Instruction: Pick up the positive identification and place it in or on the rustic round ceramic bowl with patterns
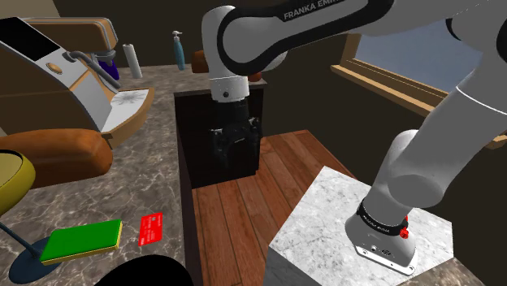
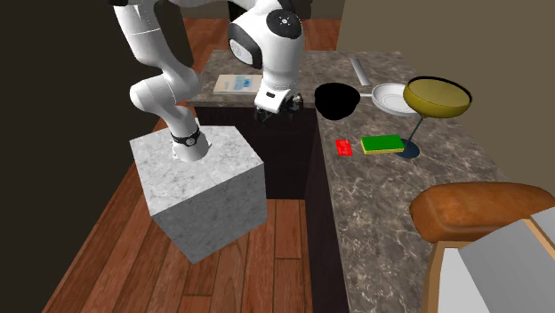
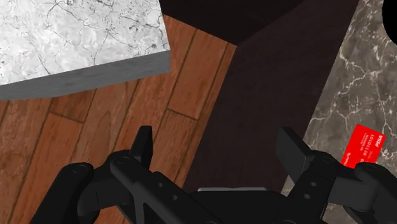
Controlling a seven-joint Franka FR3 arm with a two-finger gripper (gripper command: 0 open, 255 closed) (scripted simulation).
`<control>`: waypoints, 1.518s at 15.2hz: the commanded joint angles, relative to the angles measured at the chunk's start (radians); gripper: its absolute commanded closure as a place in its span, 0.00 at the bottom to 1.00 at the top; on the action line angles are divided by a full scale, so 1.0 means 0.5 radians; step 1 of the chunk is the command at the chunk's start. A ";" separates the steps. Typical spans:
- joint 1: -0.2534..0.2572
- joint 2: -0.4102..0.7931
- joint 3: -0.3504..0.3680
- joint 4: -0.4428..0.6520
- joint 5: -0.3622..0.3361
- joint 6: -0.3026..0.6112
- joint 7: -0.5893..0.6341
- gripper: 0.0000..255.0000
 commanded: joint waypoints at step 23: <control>0.446 1.746 0.149 1.484 -0.035 0.172 1.166 0.00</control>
